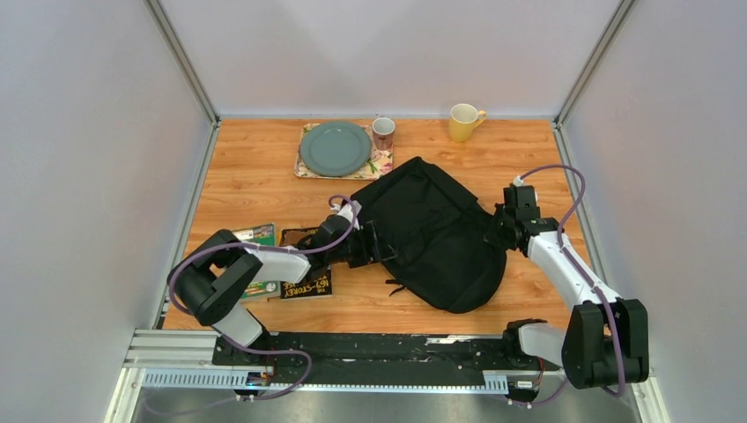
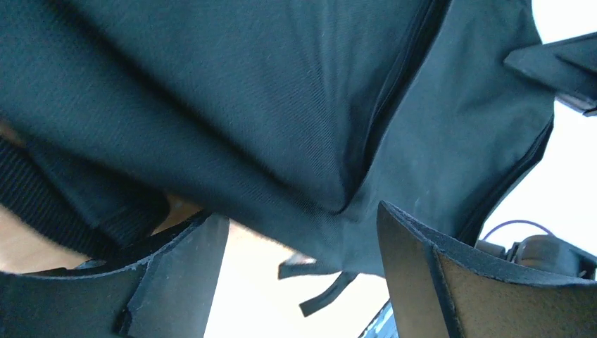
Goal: Pack the student bag
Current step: Unzip the student bag at the center of the board.
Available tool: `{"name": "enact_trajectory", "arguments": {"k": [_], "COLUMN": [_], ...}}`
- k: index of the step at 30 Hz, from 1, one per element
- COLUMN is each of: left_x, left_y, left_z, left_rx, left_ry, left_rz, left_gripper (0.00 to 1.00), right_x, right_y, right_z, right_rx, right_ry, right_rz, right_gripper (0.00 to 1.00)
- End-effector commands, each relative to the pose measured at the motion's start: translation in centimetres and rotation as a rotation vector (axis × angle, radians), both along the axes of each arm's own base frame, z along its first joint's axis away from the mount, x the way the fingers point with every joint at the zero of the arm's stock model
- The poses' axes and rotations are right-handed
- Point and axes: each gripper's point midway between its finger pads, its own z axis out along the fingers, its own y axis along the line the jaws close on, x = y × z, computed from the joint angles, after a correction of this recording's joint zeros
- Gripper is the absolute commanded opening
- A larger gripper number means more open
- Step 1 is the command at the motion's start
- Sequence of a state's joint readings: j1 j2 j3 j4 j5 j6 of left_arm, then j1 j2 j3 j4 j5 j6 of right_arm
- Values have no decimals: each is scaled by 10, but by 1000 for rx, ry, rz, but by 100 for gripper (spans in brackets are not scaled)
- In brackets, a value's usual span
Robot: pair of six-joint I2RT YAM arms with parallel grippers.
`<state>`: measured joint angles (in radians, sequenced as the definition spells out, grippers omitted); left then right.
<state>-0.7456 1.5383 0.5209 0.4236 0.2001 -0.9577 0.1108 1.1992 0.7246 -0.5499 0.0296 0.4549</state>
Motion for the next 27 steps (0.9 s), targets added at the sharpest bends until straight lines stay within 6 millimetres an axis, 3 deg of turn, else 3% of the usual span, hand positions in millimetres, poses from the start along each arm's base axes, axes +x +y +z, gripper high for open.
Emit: {"name": "enact_trajectory", "arguments": {"k": [1,4,5,7,8,10,15,16,18,19,20,22,24,25,27], "left_x": [27,31,30,25,20,12,-4,-6,-4,-1,-2,11,17,20,22], "left_y": [-23,-28,-28,-25,-22,-17,3,3,12,12,16,22,29,29,35], "left_z": [21,10,5,-2,-5,-2,10,26,32,47,45,62,65,74,73], "left_rx": [-135,-122,-110,-106,-105,-107,-50,-49,4,9,39,68,96,84,105], "left_ry": [-71,-45,-31,-7,0,-10,-72,-127,-177,-232,-226,-280,-288,-293,-280], "left_rz": [45,47,45,43,40,22,35,23,52,51,47,103,147,167,200], "left_gripper": [82,56,39,26,12,0,0,0,0,0,0,0,0,0,0], "right_x": [-3,-4,-2,1,5,9,34,38,52,56,61,75,69,71,60], "right_y": [11,13,13,15,14,14,17,21,26,30,33,40,37,30,22], "right_z": [10,10,11,14,17,21,45,47,56,60,63,66,63,73,85], "right_rx": [48,59,62,65,63,61,62,79,96,115,123,141,116,85,63], "right_ry": [-33,-30,-30,-37,-40,-42,-90,-93,-113,-119,-126,-100,-30,-48,-67], "right_rz": [37,38,36,40,39,39,43,52,65,79,89,120,124,97,67], "right_gripper": [6,6,6,6,6,6,8,8,9,12,16,30,39,47,53]}}
